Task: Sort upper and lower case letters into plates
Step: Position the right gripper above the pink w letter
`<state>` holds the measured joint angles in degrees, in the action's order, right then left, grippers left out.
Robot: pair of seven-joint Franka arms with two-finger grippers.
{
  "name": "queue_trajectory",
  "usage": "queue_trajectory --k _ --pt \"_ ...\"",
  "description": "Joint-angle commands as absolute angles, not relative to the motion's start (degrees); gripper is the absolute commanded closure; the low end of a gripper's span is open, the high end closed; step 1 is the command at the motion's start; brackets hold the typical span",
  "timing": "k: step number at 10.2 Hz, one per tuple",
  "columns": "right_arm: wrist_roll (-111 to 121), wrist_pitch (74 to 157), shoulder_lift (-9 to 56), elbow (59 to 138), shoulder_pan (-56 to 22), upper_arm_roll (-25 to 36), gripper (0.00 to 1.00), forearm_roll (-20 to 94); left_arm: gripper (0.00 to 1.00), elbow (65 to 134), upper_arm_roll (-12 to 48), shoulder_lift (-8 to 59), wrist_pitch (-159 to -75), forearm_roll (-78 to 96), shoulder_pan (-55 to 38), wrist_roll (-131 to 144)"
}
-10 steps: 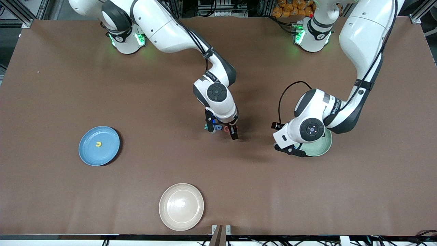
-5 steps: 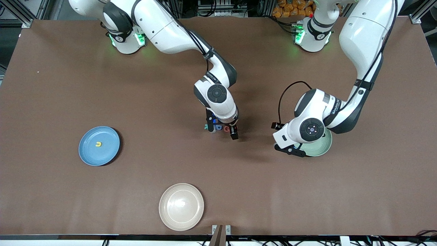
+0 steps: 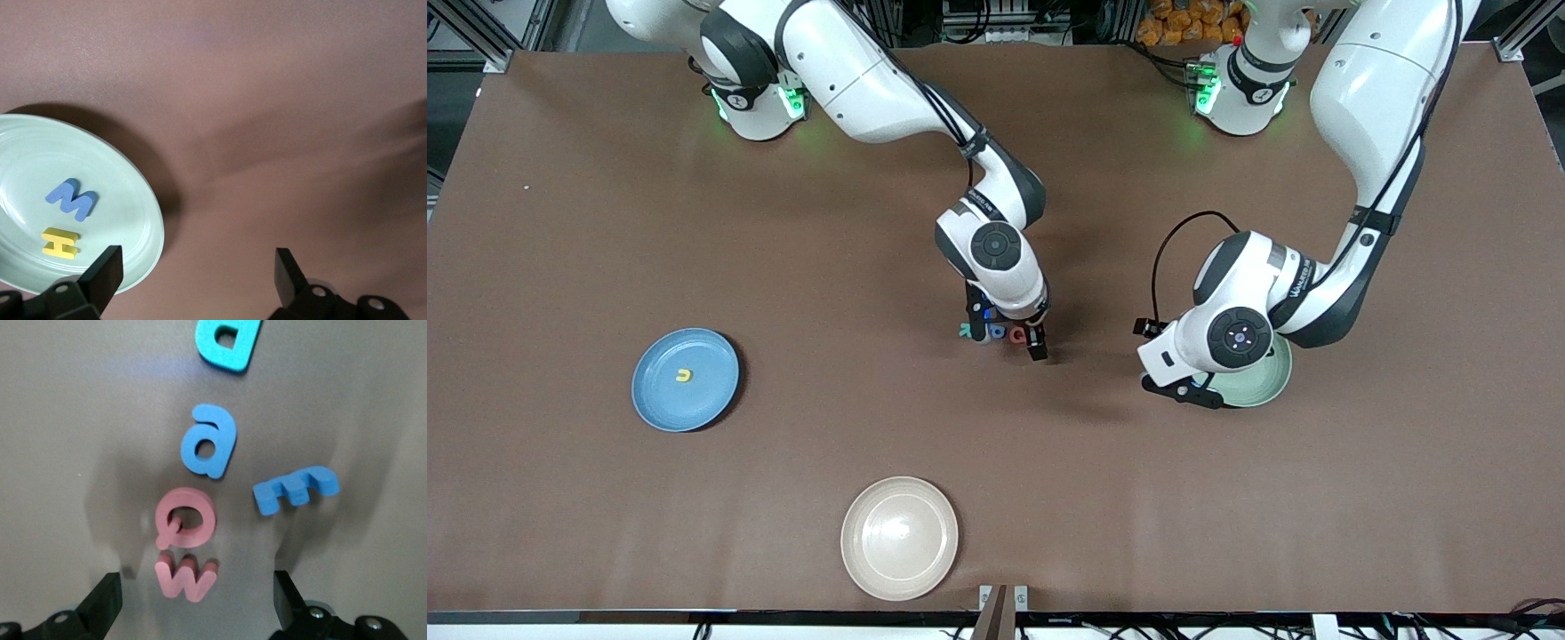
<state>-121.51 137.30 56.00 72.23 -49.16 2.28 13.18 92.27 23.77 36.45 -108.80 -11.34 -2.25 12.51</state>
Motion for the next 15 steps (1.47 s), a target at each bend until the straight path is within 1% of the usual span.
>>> queue_trajectory --k 1,6,9,14,15 --pt "-122.3 137.3 57.1 70.7 -49.4 2.2 0.0 14.2 0.0 91.5 23.5 36.7 -108.6 -10.7 -2.8 13.1" --pt "-122.3 137.5 57.5 70.3 -49.5 2.2 0.0 14.1 0.0 91.5 23.5 36.7 -108.6 -10.7 -2.8 13.1" --pt "-122.3 141.1 58.1 70.1 -49.0 2.2 0.0 14.2 0.0 91.5 23.5 36.7 -108.6 -10.7 -3.1 13.1" --pt "-122.3 141.0 58.2 70.1 -49.0 2.2 0.0 14.2 0.0 91.5 23.5 36.8 -108.6 -10.7 -3.3 13.2" --pt "-122.4 141.0 58.1 70.2 -49.0 2.2 0.02 14.2 0.0 91.5 23.5 36.8 -108.6 -10.7 -3.3 13.2"
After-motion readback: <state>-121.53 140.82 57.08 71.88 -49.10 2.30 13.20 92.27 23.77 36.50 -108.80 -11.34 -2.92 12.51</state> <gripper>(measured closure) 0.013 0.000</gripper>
